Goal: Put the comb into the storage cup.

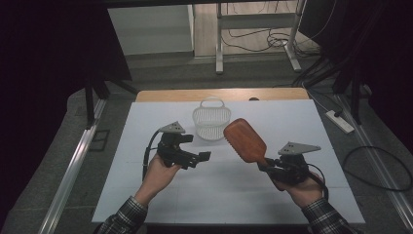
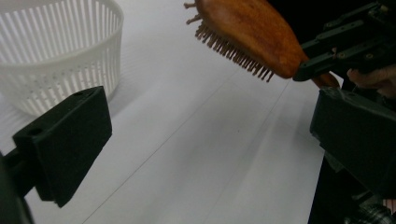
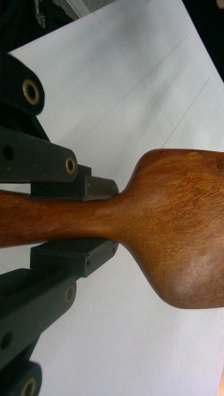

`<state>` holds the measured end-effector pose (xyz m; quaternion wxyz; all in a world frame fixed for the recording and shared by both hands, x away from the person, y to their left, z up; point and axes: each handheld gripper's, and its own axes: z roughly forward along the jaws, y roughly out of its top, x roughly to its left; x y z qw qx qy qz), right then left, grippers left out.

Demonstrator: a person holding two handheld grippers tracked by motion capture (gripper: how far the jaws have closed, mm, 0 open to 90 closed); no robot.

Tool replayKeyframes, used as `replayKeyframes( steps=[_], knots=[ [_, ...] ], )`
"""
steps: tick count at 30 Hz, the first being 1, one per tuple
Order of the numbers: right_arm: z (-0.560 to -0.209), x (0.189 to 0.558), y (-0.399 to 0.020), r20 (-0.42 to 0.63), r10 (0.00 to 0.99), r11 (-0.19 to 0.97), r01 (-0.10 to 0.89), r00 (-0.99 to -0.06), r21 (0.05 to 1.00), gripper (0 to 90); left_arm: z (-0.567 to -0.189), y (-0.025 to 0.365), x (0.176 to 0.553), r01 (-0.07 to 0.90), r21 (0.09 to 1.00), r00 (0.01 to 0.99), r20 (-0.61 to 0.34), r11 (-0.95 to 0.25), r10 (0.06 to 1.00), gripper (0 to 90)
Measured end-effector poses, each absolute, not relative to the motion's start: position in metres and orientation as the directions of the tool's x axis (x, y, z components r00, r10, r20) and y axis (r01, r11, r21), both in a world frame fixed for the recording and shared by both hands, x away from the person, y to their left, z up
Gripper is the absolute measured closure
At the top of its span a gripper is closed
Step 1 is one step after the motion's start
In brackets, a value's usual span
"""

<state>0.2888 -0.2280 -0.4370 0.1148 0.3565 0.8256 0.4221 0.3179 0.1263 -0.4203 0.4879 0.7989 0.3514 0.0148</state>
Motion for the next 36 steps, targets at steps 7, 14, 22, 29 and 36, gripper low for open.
replayKeyframes(
  steps=[7, 14, 22, 29, 36],
  knots=[
    [-0.437, 0.286, -0.221, 0.122, 0.668, 0.380, 0.478, -0.734, 0.792, 72.2, -0.420, 0.118, 0.325, 0.554, 0.789, 0.752, -0.338, -0.266, 0.565, 0.0],
    [-0.437, 0.285, -0.216, 0.143, 0.645, 0.370, 0.470, -0.751, 0.802, 72.2, -0.423, 0.112, 0.333, 0.571, 0.781, 0.753, -0.375, -0.254, 0.541, 0.0],
    [-0.436, 0.282, -0.209, 0.154, 0.624, 0.365, 0.460, -0.766, 0.809, 72.2, -0.422, 0.105, 0.339, 0.582, 0.775, 0.755, -0.404, -0.244, 0.517, 0.0],
    [-0.436, 0.280, -0.202, 0.156, 0.604, 0.368, 0.446, -0.782, 0.816, 72.2, -0.425, 0.099, 0.342, 0.588, 0.772, 0.760, -0.427, -0.240, 0.490, 0.0],
    [-0.437, 0.277, -0.194, 0.161, 0.578, 0.372, 0.434, -0.800, 0.820, 72.2, -0.427, 0.098, 0.343, 0.594, 0.771, 0.762, -0.448, -0.229, 0.469, 0.0]
  ],
)
